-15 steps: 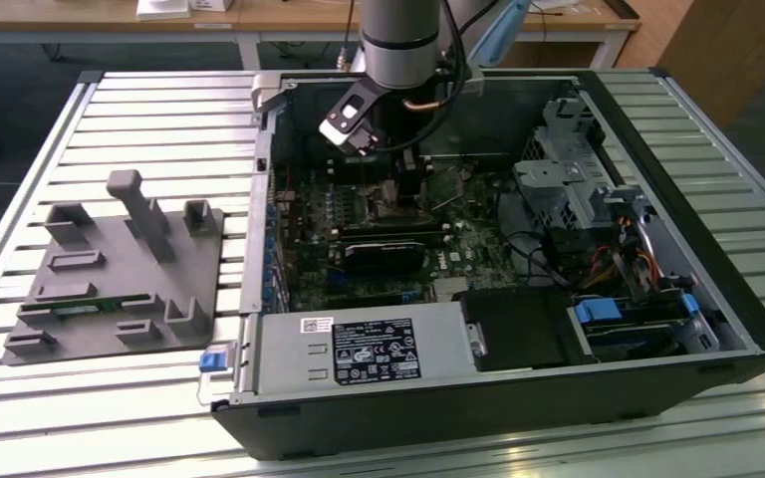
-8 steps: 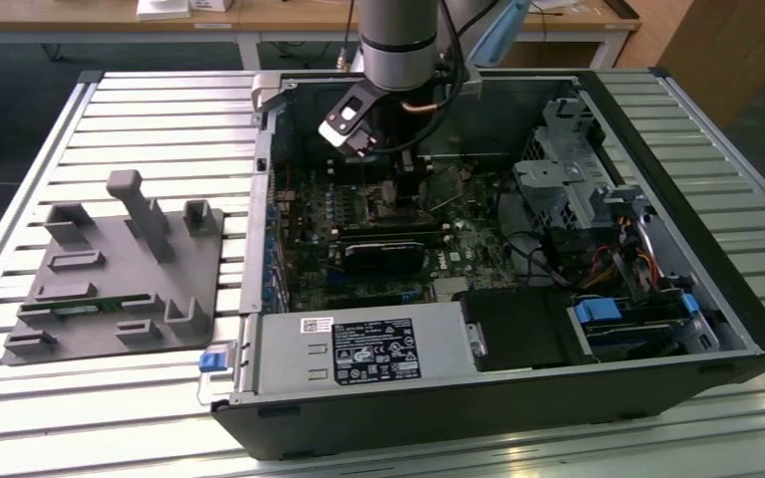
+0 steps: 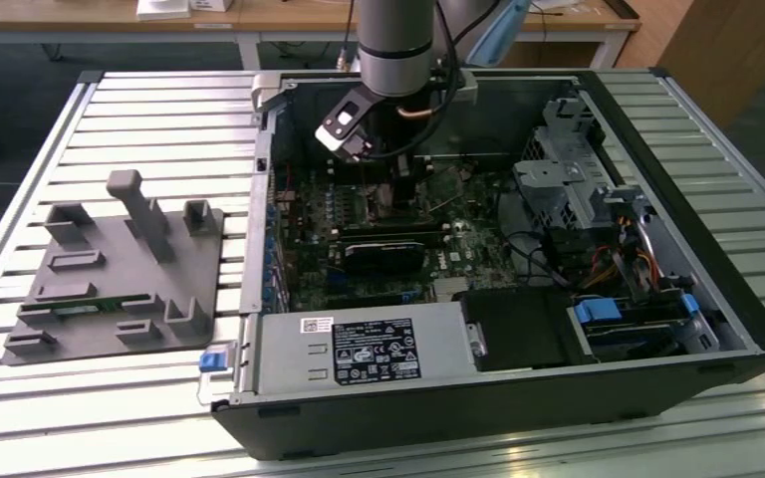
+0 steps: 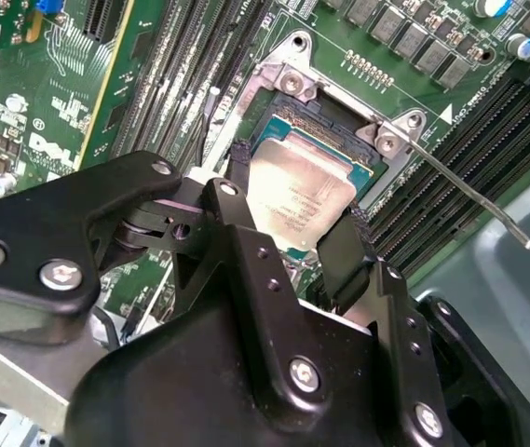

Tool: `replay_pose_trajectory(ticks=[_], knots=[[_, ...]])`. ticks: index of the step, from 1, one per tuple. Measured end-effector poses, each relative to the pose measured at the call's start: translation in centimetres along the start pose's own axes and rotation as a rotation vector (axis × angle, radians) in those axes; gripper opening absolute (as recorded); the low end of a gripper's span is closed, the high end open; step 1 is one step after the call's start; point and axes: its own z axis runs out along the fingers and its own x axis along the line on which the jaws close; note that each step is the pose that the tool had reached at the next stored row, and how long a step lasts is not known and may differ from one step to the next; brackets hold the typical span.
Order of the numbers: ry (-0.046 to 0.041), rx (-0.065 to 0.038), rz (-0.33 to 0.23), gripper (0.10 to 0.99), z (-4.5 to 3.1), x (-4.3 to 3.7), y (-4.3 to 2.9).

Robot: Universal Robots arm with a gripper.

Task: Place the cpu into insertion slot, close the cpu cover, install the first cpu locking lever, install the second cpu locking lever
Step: 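Place the cpu into insertion slot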

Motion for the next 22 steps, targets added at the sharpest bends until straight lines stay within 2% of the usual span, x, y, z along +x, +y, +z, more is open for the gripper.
replay_pose_trajectory(ticks=[22], knots=[[-0.0016, 0.0, 0.005, 0.541, 1.33, 0.08, -0.18]])
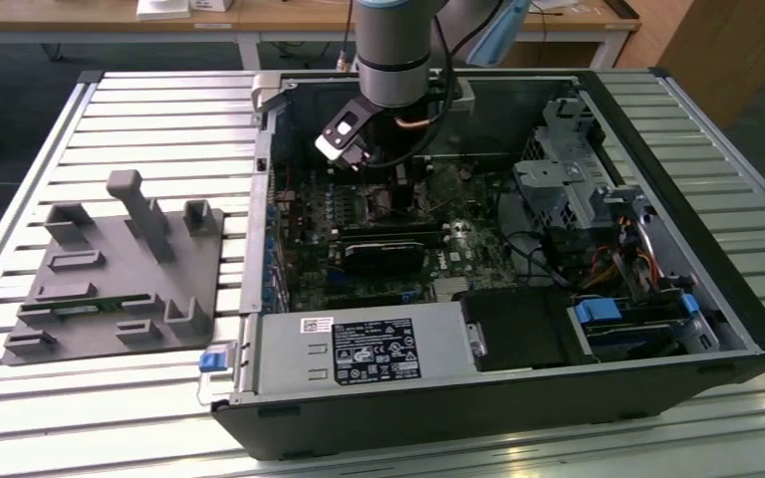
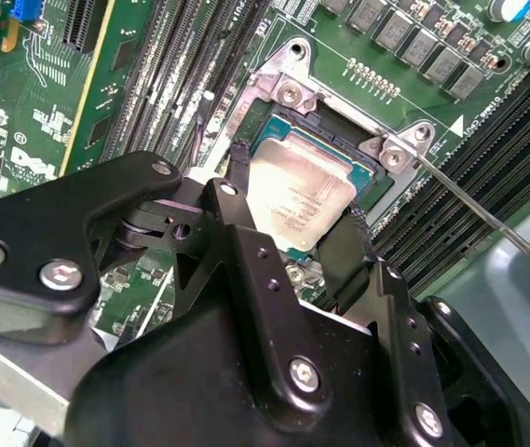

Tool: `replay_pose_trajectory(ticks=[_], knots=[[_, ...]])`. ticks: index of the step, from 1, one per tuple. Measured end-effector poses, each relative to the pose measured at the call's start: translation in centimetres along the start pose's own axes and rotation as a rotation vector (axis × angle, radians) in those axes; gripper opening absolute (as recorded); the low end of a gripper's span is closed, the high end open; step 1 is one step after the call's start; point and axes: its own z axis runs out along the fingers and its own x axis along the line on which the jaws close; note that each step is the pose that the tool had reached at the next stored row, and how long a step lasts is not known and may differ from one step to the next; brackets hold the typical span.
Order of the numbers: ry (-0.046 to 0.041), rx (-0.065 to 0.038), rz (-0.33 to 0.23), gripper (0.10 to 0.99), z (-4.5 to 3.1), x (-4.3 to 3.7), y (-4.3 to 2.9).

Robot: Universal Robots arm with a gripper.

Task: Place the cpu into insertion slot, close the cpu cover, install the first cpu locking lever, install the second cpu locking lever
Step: 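Place the cpu into insertion slot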

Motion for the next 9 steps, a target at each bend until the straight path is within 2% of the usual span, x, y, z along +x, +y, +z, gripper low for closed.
replay_pose_trajectory(ticks=[9], knots=[[-0.0001, 0.0, 0.0, 0.541, 0.19, 0.03, -0.03]])
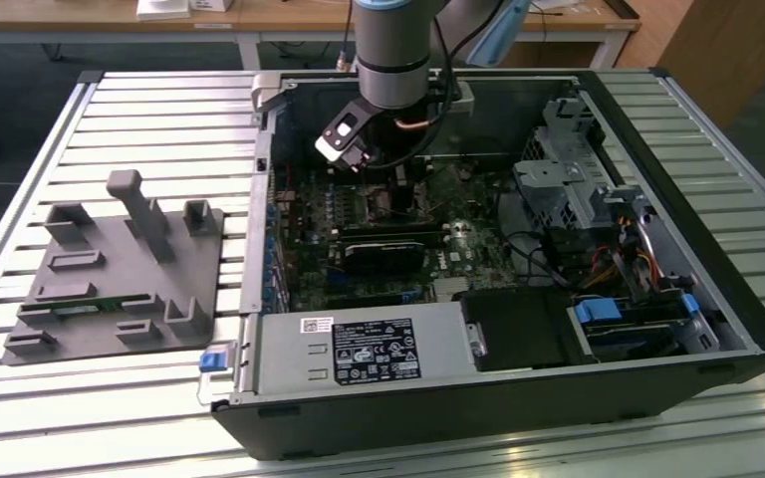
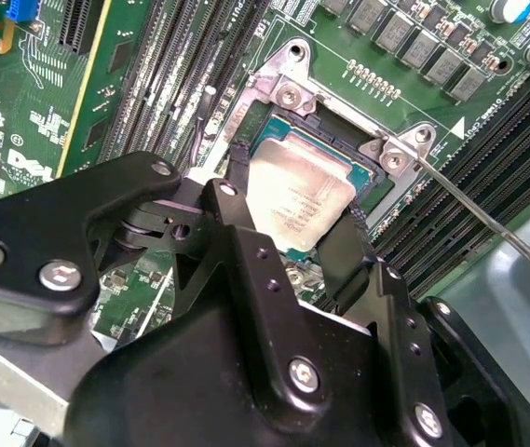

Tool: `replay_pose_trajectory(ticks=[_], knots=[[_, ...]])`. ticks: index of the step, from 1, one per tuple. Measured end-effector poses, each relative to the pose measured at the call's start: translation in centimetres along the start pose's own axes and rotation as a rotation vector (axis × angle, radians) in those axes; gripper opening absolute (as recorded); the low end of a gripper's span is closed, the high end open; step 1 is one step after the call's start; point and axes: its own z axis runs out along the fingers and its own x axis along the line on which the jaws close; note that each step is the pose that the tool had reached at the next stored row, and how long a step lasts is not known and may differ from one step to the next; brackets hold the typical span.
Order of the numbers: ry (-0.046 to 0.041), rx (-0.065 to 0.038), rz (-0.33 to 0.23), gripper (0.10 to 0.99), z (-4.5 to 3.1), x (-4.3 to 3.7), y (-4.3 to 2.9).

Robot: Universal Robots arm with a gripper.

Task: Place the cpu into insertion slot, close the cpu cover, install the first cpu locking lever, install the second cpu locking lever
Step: 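Place the cpu into insertion slot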

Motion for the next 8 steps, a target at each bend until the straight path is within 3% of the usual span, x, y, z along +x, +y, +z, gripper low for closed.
replay_pose_trajectory(ticks=[6, 7, 8], knots=[[0.0004, 0.0, 0.0, 0.553, 0.04, 0.01, 0.0], [0.0003, 0.0, 0.0, 0.62, 0.03, 0.01, 0.0], [0.0001, 0.0, 0.0, 0.62, 0.03, 0.01, 0.0]])
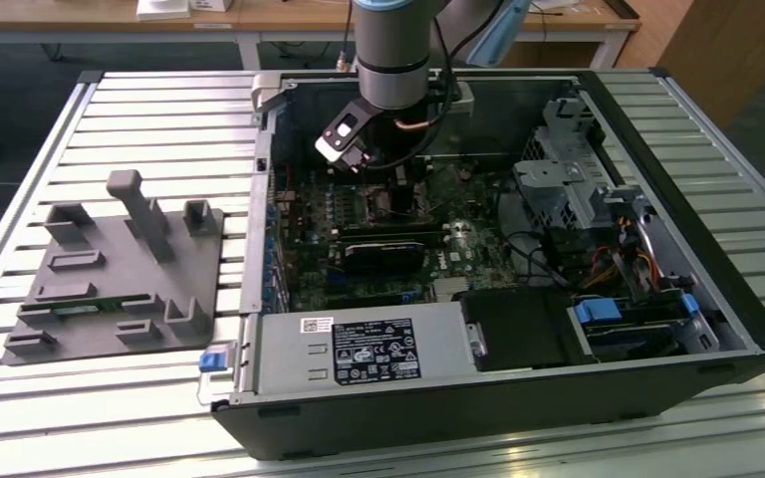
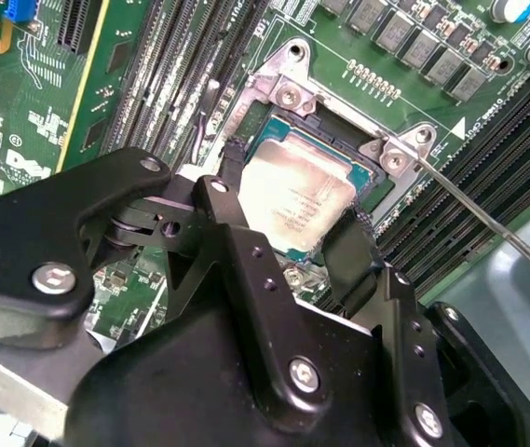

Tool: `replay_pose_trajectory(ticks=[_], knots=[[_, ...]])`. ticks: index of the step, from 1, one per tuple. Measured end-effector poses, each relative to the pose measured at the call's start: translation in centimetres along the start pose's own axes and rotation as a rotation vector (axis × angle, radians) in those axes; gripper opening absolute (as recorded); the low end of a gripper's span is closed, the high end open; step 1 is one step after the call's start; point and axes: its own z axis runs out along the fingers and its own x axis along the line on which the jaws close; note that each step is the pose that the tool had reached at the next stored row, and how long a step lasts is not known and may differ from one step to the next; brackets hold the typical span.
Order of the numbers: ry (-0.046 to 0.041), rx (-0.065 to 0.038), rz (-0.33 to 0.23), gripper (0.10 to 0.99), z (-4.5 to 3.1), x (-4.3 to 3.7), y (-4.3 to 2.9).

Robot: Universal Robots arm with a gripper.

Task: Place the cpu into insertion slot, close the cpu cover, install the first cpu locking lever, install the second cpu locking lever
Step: 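Place the cpu into insertion slot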

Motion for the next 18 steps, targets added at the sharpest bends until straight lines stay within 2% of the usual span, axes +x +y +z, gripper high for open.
replay_pose_trajectory(ticks=[14, 16, 18], knots=[[-0.0002, 0.0, 0.0, 0.62, 0.02, 0.38, -0.01], [-0.0002, 0.0, 0.0, 0.62, -0.2, 0.37, 0.01], [0.0001, 0.0, 0.0, 0.62, -0.76, 0.35, 0.06]])
